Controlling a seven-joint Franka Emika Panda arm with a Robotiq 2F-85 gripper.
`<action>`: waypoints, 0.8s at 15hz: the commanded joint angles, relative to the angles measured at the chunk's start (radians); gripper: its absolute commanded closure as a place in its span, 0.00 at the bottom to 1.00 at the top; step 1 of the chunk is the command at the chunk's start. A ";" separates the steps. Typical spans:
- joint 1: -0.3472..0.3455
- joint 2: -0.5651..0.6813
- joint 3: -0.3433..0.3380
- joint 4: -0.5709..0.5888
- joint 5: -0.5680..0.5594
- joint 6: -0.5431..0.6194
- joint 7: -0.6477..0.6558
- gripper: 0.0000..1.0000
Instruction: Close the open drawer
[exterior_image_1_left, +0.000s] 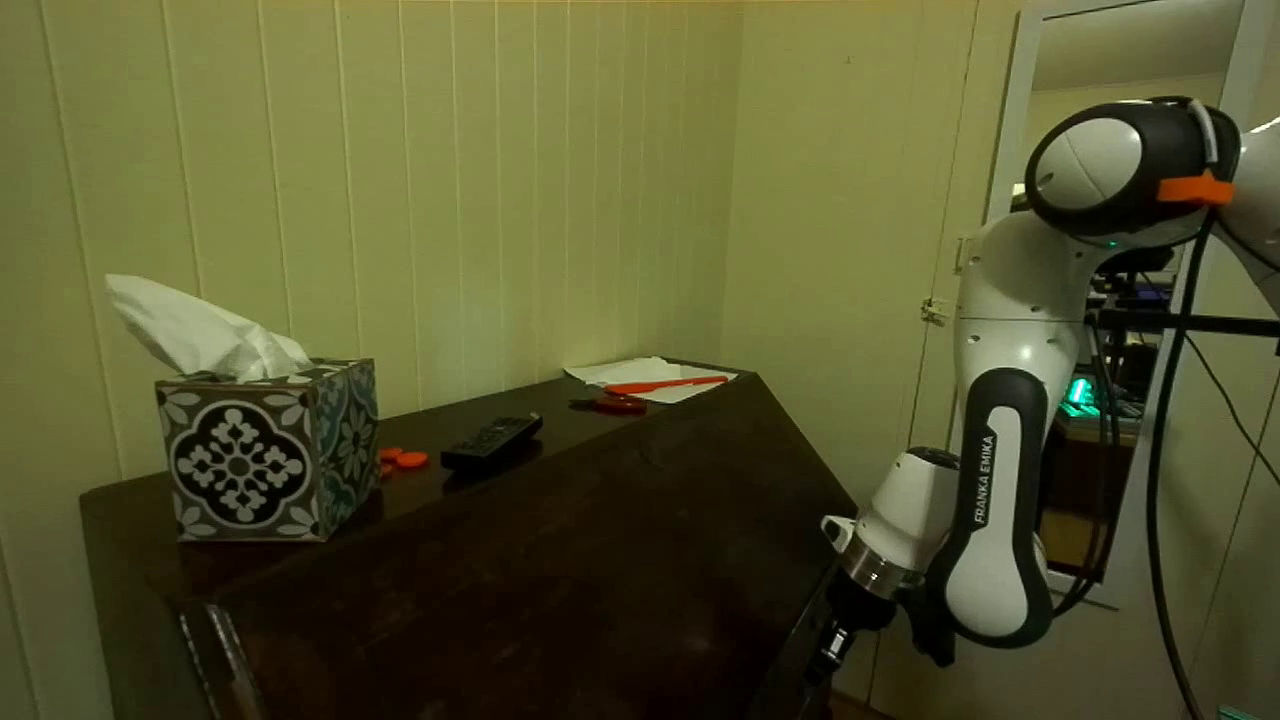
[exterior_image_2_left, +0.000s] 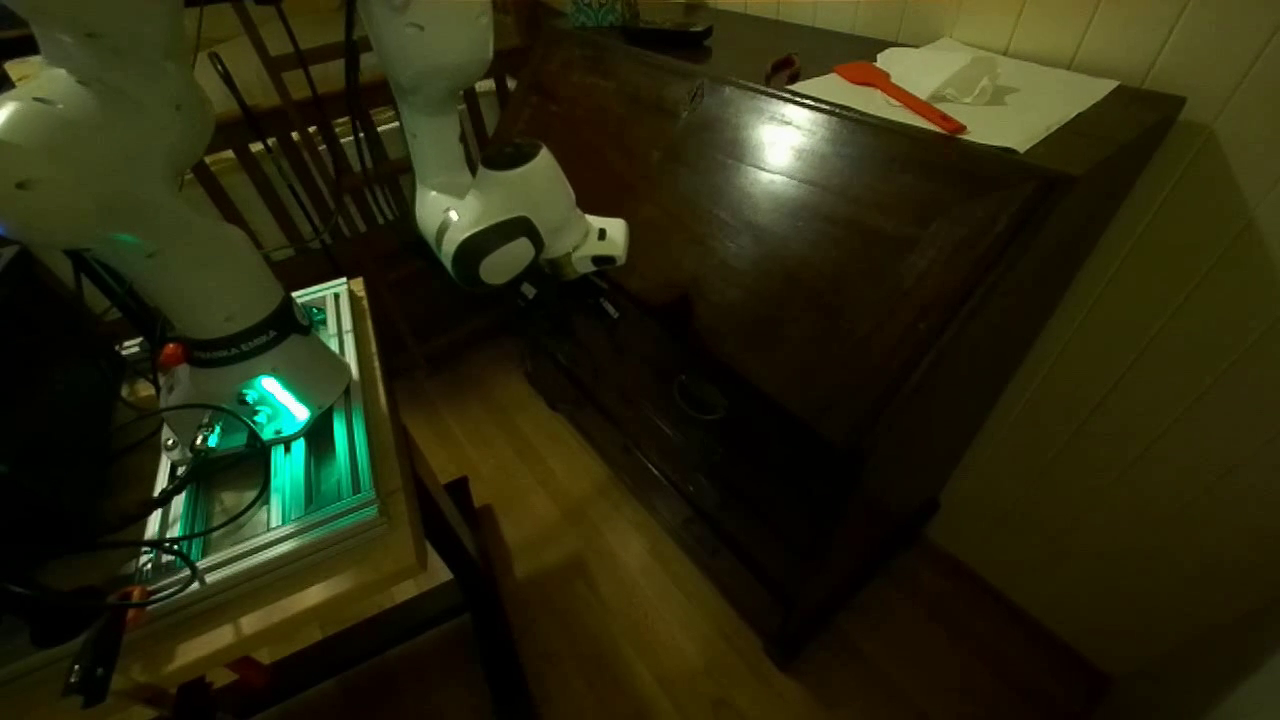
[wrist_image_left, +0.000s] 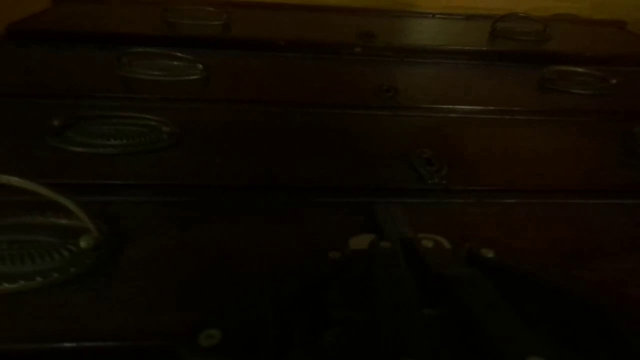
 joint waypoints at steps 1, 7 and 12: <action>-0.080 -0.046 0.001 -0.061 -0.019 0.008 -0.016 1.00; -0.147 0.079 -0.016 0.019 -0.073 0.336 -0.010 1.00; -0.123 0.227 -0.041 0.085 -0.116 0.503 0.010 1.00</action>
